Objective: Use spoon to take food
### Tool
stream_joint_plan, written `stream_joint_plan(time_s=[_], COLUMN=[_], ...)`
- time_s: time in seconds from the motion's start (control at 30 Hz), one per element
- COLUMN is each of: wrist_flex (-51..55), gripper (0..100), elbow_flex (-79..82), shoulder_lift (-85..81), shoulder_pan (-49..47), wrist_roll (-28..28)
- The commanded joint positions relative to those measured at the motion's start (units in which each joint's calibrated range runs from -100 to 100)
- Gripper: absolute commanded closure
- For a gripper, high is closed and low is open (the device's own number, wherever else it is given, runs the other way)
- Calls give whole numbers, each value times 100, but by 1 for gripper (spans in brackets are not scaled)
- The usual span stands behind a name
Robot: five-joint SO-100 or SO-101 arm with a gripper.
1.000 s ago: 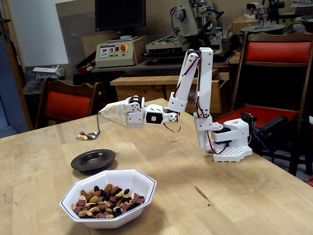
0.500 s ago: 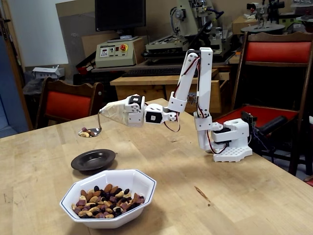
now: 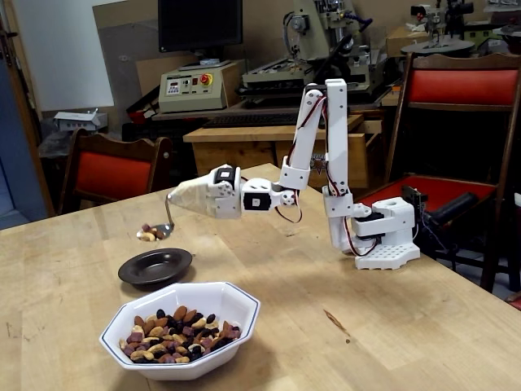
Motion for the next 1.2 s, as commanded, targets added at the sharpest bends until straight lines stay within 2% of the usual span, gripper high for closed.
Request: stream_joint_plan(time_s=[0.0, 0.23, 0.63, 0.8, 1.17], wrist_flex=[-159, -159, -159, -159, -159], gripper=[96, 96, 96, 96, 96], elbow_flex=[-39, -110, -110, -75, -110], shoulder_lift=[177, 297, 289, 289, 297], shoulder_pan=[-9, -9, -298, -683, -772], wrist_roll=[15, 39, 904, 991, 1304])
